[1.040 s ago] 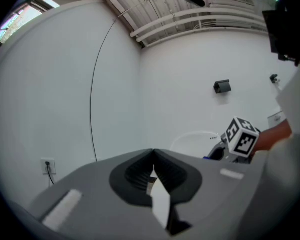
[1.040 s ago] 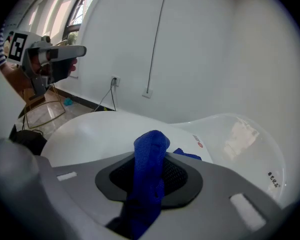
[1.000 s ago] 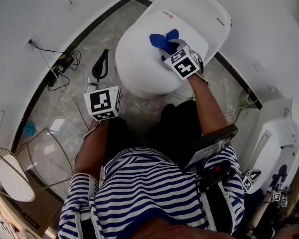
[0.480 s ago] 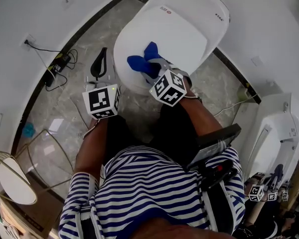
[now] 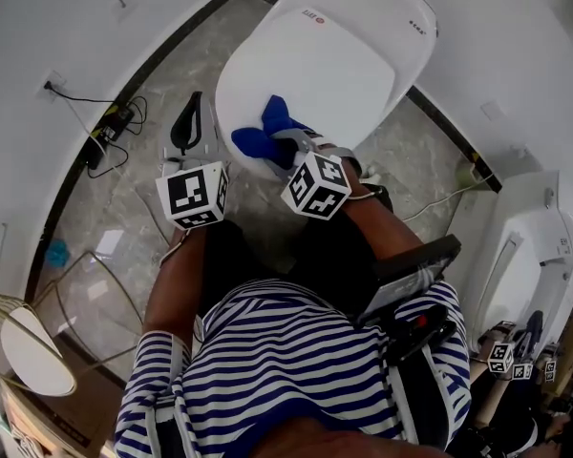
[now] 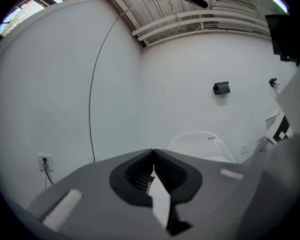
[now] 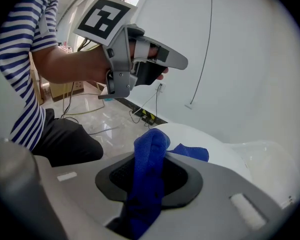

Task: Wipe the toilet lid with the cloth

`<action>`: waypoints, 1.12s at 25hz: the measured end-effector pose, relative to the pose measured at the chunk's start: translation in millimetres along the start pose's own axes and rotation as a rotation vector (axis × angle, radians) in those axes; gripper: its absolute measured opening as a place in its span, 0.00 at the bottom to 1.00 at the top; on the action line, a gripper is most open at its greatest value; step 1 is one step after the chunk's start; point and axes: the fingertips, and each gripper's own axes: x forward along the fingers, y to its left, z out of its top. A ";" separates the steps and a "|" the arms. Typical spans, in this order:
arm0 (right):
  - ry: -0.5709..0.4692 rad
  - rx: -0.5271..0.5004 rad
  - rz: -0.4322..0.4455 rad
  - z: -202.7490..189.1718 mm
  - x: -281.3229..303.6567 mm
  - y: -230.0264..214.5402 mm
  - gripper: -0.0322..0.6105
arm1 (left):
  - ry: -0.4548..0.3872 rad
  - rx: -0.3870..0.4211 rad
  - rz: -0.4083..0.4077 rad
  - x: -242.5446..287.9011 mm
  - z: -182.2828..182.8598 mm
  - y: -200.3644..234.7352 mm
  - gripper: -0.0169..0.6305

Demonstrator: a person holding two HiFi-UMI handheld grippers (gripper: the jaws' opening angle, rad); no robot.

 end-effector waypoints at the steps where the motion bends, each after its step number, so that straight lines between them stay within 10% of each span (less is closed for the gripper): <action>1: -0.001 -0.003 0.002 -0.1 -0.4 1.8 0.22 | -0.001 0.001 -0.001 -0.2 0.4 -0.9 0.03; 11: -0.020 -0.003 -0.043 -3.3 -7.1 -12.4 0.23 | -0.002 0.013 -0.008 -1.1 2.4 -4.2 0.03; 28: 0.017 0.246 -0.351 -97.5 -58.7 -220.7 0.23 | 0.022 0.018 -0.005 10.4 -6.2 -2.6 0.03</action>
